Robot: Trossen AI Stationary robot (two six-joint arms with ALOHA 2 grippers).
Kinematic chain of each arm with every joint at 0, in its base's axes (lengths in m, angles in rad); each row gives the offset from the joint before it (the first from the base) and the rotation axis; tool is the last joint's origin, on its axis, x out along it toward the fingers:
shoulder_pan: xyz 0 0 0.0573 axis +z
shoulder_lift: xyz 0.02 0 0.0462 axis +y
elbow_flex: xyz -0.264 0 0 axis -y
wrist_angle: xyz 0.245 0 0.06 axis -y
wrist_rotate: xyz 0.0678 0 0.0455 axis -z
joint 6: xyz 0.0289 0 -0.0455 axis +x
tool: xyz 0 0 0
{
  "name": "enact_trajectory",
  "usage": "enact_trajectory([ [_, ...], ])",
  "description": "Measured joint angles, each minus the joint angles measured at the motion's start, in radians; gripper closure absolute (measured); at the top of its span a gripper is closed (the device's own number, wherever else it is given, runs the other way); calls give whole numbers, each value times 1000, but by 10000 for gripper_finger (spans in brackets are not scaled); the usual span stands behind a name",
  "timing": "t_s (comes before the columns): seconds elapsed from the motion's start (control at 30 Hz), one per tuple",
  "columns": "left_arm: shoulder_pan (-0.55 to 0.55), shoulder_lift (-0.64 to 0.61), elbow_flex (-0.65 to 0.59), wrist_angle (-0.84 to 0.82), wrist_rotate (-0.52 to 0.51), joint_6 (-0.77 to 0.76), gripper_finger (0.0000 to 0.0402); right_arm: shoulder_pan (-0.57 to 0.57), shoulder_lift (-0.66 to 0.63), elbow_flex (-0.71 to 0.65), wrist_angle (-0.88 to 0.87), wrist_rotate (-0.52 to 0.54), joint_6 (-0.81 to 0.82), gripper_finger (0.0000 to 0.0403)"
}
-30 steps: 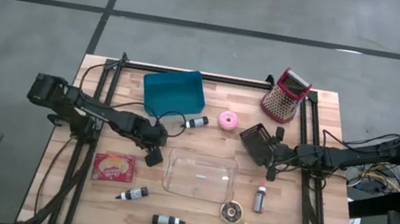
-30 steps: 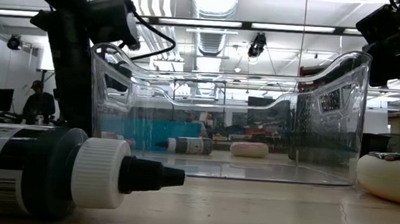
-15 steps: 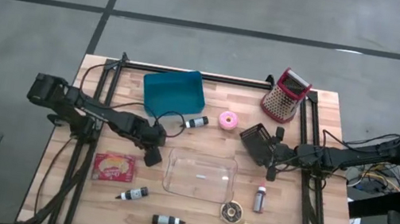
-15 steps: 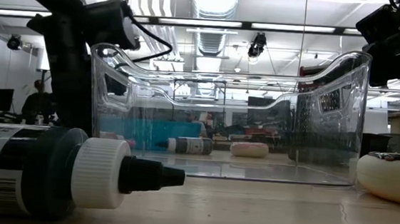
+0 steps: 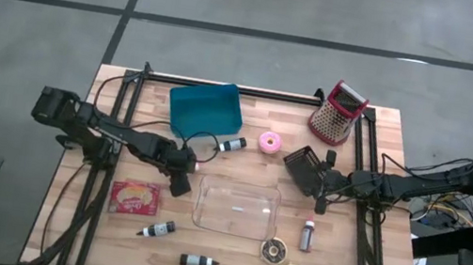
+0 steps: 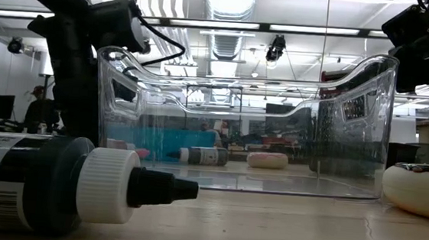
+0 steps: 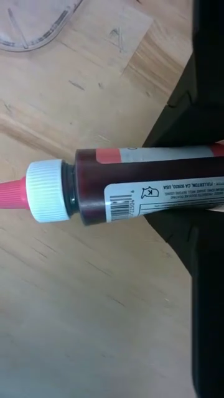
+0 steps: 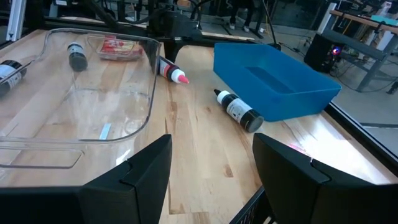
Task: Pick & Place Food Item
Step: Put the left pink food coloring bottle into the transparent bin
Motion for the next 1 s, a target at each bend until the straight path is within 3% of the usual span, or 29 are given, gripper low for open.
enact_trajectory([
  [0.43, -3, 0, 0, 2, -13, 51, 277, 0, 0, 0, 0, 0, 0, 184],
  [0.6, -11, -12, -5, 2, -65, 71, 286, 0, 0, 0, 0, 0, 0, 184],
  [1.0, -29, -141, -26, 90, -144, 153, 289, 0, 1, 0, 0, 0, 12, 184],
])
